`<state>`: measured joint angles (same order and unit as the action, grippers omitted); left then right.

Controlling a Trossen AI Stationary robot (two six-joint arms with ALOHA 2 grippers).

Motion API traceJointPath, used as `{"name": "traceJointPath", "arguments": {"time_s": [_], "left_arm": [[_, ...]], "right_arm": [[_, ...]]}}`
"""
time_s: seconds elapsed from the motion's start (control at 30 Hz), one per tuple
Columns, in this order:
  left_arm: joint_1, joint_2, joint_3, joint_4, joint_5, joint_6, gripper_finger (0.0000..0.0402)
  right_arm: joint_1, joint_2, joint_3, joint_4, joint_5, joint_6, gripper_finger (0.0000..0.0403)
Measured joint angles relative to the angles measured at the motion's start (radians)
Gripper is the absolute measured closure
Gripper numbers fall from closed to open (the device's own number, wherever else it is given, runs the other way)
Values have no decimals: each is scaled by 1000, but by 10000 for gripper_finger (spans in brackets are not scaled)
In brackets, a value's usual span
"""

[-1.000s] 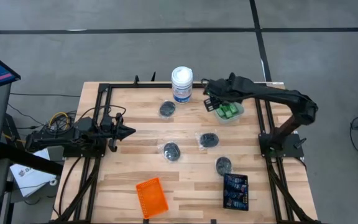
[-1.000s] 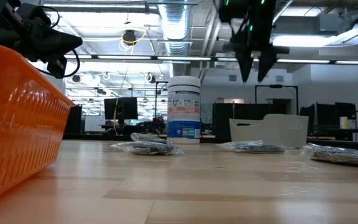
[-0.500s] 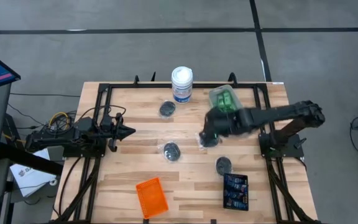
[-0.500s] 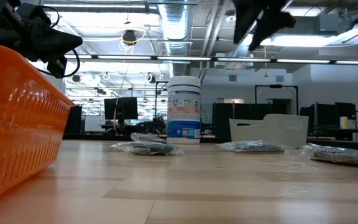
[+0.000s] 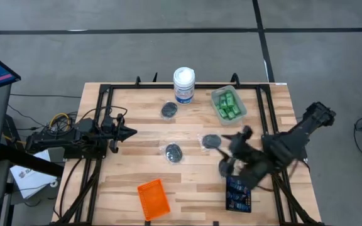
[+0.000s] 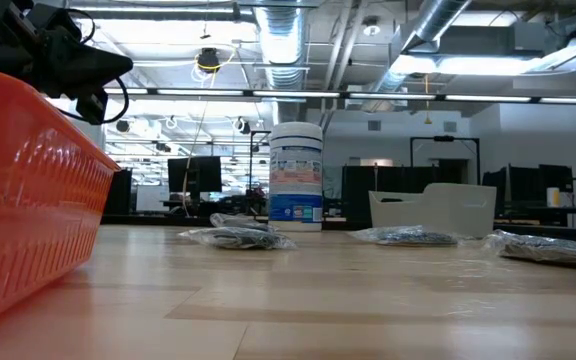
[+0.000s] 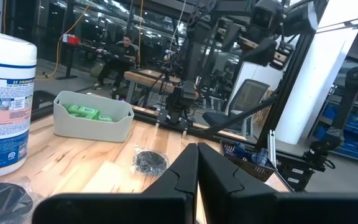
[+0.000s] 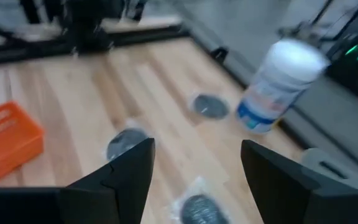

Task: Pick & Place Travel size toiletries
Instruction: Put the black scrub pad into the orange basket

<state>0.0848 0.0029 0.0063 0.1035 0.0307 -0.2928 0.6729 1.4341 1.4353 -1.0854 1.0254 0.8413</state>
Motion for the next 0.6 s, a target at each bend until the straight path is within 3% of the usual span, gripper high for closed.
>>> {"name": "traceJointPath", "arguments": {"time_s": [0.2,0.3,0.6], "left_arm": [[0,1,0,4,0,0,401],[0,1,0,7,0,0,401],[0,1,0,12,0,0,401]], "right_arm": [[132,-114,0,-365,244,409,179],[175,-164,0,-443,336,590,199],[168,-104,-1,-323,362,570,314]]}}
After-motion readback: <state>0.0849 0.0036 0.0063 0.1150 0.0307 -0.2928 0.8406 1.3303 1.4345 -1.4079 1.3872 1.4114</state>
